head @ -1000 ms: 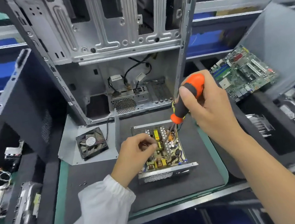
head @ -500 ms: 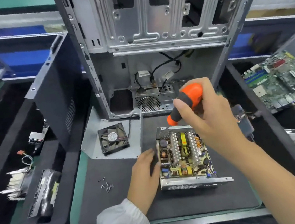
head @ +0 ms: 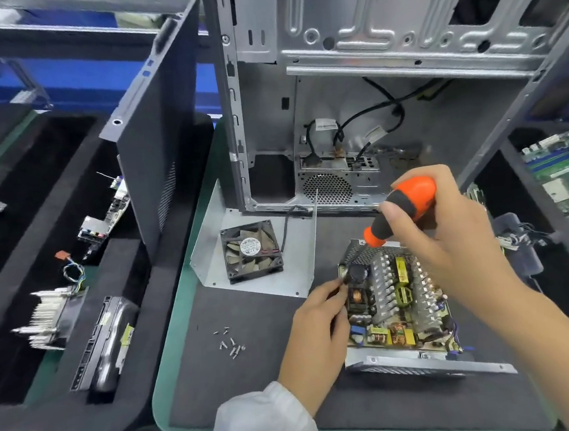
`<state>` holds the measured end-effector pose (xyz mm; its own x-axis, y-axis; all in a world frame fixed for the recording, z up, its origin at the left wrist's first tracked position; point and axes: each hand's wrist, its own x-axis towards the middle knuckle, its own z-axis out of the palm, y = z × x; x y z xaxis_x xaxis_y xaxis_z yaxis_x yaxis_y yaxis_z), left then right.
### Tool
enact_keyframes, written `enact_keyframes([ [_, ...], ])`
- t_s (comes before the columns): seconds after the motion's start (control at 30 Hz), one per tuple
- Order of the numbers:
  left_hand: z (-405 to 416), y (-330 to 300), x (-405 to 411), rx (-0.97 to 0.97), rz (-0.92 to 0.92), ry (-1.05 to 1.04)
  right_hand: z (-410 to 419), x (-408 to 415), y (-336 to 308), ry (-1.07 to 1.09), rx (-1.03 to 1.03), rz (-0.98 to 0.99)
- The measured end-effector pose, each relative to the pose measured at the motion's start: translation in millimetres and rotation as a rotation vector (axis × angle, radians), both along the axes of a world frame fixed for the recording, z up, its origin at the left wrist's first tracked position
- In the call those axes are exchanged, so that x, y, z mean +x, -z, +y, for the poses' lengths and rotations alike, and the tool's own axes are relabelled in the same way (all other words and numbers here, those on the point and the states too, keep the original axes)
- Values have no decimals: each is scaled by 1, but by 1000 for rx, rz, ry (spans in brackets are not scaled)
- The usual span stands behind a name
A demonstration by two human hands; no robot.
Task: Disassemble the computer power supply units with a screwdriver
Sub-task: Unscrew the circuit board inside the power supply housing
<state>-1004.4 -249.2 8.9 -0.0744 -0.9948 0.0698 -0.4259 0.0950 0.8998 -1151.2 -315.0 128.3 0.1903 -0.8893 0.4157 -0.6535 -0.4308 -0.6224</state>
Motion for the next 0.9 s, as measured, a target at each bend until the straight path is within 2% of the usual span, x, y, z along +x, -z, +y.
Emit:
enact_keyframes([
  [0.8, 0, 10, -3, -28, 51, -39, 0, 2, -6, 36, 2, 21],
  [0.9, 1, 9, -4, -21, 47, -44, 0, 5, -11, 9, 55, 19],
])
